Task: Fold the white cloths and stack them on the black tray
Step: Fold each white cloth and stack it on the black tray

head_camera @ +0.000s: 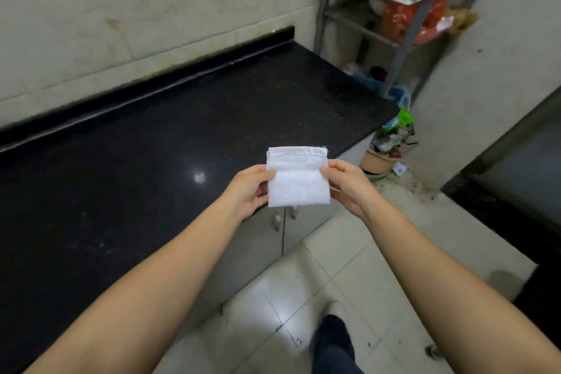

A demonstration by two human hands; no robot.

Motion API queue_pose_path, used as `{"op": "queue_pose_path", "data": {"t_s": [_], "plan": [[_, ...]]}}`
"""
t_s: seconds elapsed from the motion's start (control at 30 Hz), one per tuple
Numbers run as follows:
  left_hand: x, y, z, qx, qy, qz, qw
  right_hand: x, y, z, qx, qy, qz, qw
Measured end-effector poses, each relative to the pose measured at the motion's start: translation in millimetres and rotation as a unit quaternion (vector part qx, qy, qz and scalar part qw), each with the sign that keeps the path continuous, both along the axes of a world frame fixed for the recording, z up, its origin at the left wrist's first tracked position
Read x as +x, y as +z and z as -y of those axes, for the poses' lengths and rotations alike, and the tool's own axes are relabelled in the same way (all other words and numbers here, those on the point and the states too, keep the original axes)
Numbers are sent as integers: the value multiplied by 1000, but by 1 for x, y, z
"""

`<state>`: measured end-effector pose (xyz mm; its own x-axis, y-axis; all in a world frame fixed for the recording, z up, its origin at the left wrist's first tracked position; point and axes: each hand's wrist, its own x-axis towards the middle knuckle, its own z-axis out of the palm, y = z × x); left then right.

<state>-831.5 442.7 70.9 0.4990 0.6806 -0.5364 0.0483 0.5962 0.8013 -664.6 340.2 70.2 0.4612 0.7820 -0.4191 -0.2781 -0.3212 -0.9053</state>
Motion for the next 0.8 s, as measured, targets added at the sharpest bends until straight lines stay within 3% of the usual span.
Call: {"op": "queue_pose_path", "data": {"t_s": [0.37, 0.6, 0.8], "plan": [[291, 10, 36, -14, -65, 43, 997, 266, 37, 59, 2, -75, 57, 996], [419, 27, -10, 11, -70, 39, 997, 392, 48, 17, 13, -95, 56, 994], [509, 77, -112, 182, -96, 39, 978, 500, 84, -96, 77, -71, 63, 992]]}}
